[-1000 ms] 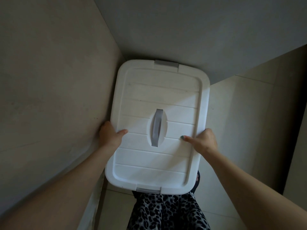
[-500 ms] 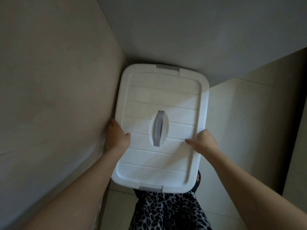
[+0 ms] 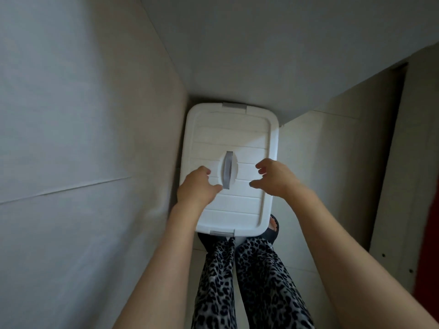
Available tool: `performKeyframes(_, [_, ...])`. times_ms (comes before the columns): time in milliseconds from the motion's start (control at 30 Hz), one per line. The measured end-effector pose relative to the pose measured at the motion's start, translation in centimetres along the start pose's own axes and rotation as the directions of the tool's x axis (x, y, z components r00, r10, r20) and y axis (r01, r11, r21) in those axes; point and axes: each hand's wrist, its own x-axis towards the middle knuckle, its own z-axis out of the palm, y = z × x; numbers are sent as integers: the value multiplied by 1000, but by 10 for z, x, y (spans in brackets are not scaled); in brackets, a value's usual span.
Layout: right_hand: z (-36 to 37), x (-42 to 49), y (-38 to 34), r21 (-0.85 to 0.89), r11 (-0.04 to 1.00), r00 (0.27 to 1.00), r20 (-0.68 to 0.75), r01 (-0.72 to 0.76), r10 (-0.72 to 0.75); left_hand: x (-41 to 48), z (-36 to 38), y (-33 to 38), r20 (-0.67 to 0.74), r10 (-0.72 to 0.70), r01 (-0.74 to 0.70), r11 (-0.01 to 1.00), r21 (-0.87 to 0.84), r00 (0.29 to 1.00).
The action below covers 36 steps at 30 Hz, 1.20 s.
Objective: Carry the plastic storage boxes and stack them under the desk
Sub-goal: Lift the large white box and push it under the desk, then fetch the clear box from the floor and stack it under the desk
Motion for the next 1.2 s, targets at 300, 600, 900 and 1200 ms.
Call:
performKeyframes(300, [-67, -144, -57, -43, 991, 987, -95, 130, -133, -135, -75, 70, -89, 139, -137, 990, 34, 986])
performKeyframes(600, [-139, -274, -91, -94, 979, 966, -172, 180, -194, -258, -143, 128, -227, 270, -286, 957, -40, 936])
performKeyframes(900, [-211, -390, -98, -37, 954, 870, -400, 299, -288, -355, -215, 177, -412, 430, -461, 887, 27, 804])
performKeyframes(1200, [-263, -485, -102, -98, 902, 638, -674, 421, -372, -431, -239, 230, -537, 589, -635, 763, 121, 604])
